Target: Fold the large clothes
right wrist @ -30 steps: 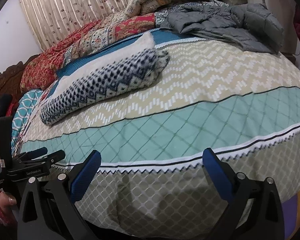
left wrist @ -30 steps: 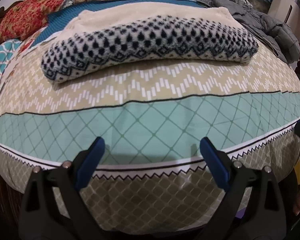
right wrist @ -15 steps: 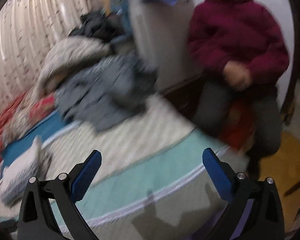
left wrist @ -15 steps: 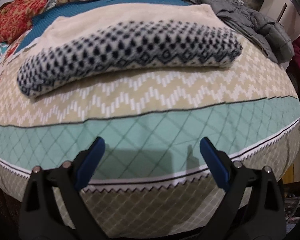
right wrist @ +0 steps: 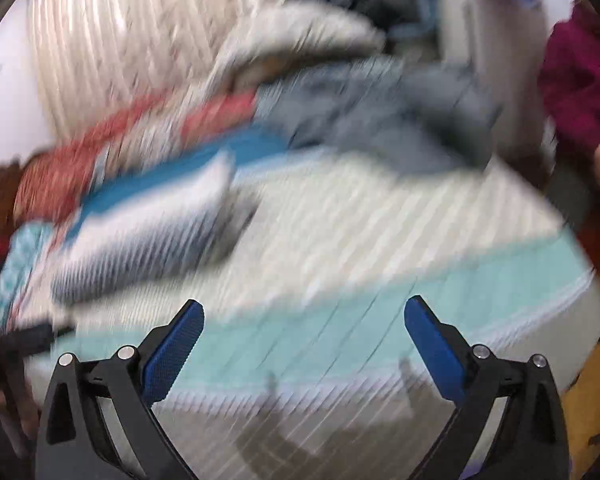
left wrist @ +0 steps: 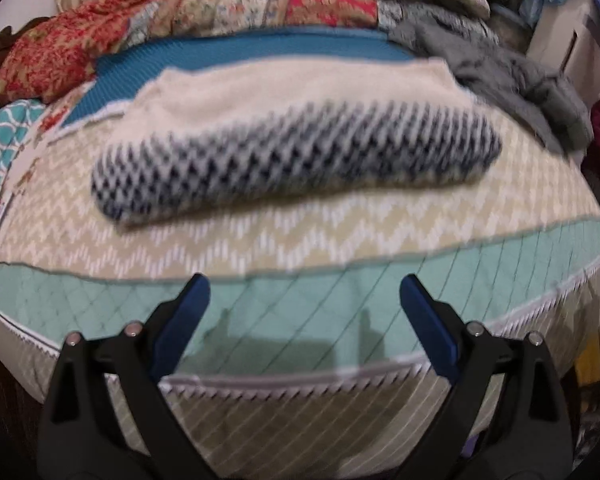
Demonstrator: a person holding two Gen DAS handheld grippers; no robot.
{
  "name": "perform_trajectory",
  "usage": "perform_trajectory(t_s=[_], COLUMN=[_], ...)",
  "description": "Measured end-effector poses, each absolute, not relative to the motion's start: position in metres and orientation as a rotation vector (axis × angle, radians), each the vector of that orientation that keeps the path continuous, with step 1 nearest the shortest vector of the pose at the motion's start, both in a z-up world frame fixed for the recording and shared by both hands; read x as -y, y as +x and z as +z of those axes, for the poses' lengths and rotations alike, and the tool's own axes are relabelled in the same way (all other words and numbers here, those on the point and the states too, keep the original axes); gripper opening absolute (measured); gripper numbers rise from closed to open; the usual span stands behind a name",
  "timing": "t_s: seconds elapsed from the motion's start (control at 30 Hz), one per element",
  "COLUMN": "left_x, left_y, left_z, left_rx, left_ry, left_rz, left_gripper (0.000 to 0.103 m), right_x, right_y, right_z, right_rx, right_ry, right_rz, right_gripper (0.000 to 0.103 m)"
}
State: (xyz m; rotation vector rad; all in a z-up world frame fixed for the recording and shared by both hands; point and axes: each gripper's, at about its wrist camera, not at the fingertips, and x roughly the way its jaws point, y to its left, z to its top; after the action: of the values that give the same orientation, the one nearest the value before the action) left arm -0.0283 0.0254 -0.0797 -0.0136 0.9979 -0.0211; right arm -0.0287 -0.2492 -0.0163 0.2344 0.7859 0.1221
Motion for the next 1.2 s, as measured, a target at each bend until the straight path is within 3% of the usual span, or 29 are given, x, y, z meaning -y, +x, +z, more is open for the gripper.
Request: perform_trajectory(t_s=[0.13,0.3,0.43,0.57,0.8,0.9,1.2], left_x=[-0.042,-0.075,-0.109,-0.151,-0.166,-0.156,-0.106], left_y=[-0.045,-0.049,-0.026,0.018,0.059,0.048,-0.003], left_z=[-0.091,-0.096,-0.061,0.007,0.061,0.048,-0.065], left_rx=[-1.006,-1.019,-0.942,-0.808,-0.695,-0.707,-0.896], left_ry=[-0.028,-0.118,-0.101,-0.102,-0.06,-0.055,0.028], left_rz=[-0.04,-0.039,0.009,0.084,0.136,0.077,-0.054], left_gripper=[0.092,0.092,0.092,0.092,0.092,0.092,0.092], right_x=[0.204,0.177,0.15,0.11,0.094,0.116,0.159], right_y=[-0.044,-0.037,0.005,0.068,0.13,0.109,0.022], right_z=[-0.046,-0.031,0.029,0.118,0.17,0.148,-0.012], right_rx=[-0.901,-0.923,-0.837,-0.715,-0.67,-0.673,-0.911], right_ry=[0.257,0.205,0.152,0.131,0.101,0.12,0.141], right_rz=[0.202,0.245,0.339,0.451,0.415,0.419,0.306], right_gripper=[0.093,0.093,0.092,0.092,0.092,0.092,0.092])
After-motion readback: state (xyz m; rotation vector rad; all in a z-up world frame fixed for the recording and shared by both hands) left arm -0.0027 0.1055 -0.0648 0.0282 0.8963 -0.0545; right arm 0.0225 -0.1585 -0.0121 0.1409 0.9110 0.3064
